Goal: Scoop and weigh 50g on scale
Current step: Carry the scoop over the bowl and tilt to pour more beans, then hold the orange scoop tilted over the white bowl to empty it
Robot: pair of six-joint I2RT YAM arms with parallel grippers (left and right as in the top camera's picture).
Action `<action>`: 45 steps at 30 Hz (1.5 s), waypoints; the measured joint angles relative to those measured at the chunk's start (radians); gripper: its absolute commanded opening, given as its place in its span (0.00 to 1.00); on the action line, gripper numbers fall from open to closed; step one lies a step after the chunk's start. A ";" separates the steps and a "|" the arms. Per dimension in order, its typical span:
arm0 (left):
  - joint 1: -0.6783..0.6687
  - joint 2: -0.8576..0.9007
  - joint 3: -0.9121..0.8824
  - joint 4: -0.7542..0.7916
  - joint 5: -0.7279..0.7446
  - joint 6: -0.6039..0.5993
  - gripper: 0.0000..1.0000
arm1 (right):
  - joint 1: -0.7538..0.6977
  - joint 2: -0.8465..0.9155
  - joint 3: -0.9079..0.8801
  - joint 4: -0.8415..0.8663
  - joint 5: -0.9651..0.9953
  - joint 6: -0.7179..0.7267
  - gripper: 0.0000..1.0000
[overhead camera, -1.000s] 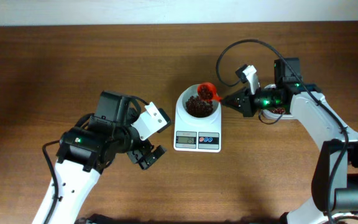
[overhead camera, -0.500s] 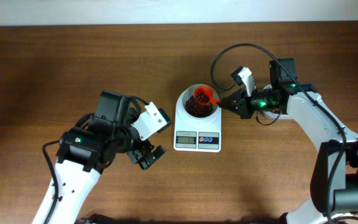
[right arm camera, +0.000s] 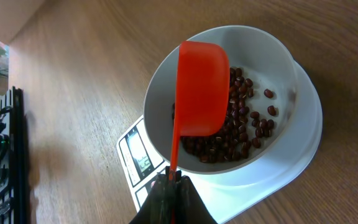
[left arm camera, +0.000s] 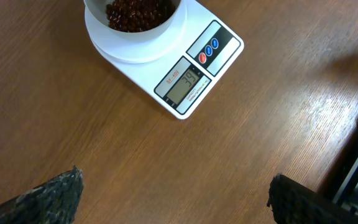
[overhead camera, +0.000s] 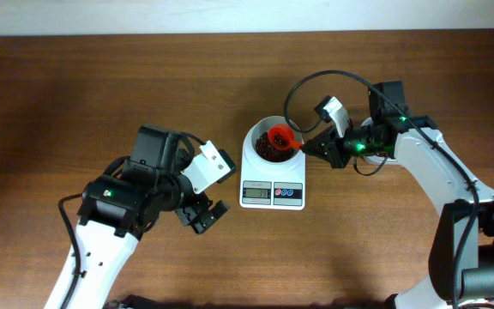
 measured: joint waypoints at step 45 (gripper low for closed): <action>0.000 0.000 0.000 0.000 0.000 0.000 0.99 | 0.149 -0.095 0.048 0.005 0.368 0.097 0.04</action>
